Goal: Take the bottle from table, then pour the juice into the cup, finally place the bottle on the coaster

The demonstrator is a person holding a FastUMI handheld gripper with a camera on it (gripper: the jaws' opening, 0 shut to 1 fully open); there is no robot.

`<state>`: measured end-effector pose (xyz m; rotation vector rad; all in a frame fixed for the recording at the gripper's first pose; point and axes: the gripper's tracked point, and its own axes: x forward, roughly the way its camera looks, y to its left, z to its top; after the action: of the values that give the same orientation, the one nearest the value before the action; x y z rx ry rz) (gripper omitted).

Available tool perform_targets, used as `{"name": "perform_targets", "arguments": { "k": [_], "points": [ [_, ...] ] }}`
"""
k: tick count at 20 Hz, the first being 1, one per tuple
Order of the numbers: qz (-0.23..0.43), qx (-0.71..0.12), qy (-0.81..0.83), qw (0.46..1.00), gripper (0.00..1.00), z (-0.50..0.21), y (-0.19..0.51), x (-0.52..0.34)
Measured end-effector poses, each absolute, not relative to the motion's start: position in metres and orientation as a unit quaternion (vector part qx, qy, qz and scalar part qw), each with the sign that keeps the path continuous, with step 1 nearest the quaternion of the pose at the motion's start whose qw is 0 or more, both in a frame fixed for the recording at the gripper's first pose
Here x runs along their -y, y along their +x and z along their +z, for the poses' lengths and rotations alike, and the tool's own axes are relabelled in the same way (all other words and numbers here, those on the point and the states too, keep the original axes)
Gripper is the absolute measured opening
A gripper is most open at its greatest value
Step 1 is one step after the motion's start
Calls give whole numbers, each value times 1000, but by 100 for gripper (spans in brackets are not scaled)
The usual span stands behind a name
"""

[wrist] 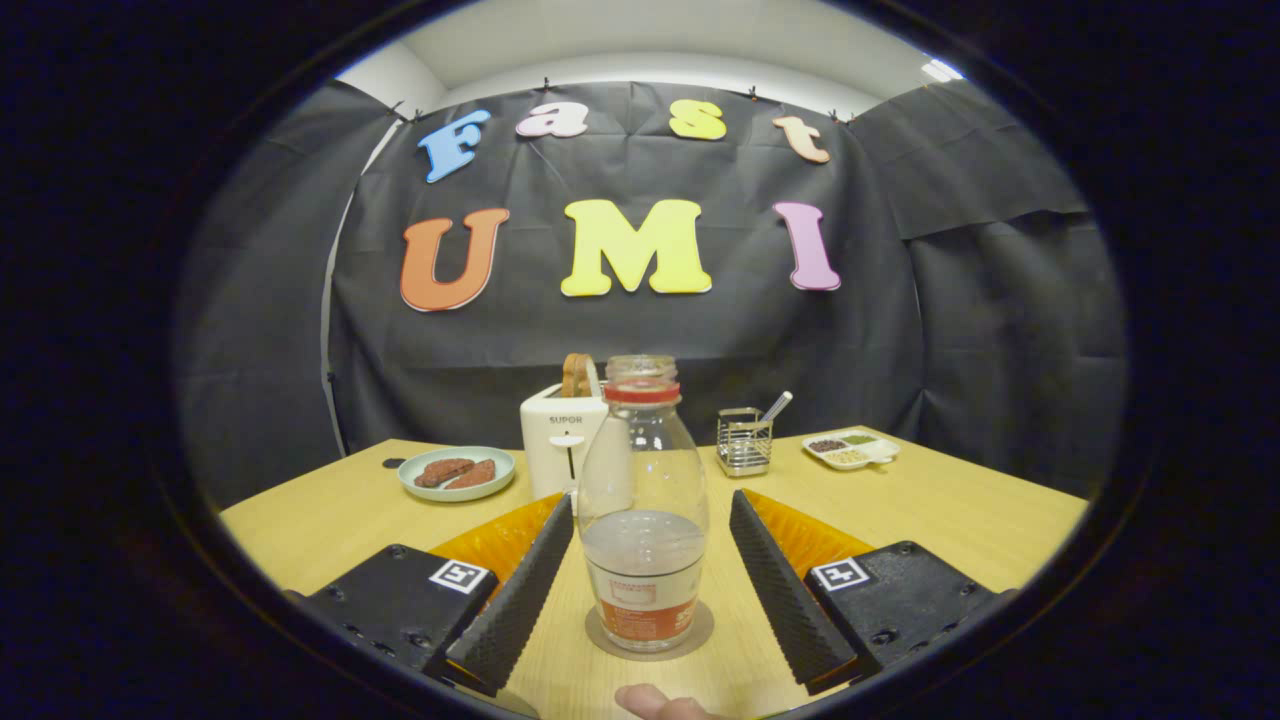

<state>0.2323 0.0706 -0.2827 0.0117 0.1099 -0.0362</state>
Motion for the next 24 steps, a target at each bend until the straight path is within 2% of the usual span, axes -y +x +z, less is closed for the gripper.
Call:
{"name": "perform_targets", "arguments": {
  "k": [12, 24],
  "points": [
    [-41, -34, 2, 999, 100, -189, 139, -33],
    [-13, -30, 10, 999, 100, -121, 31, -31]
  ]
}}
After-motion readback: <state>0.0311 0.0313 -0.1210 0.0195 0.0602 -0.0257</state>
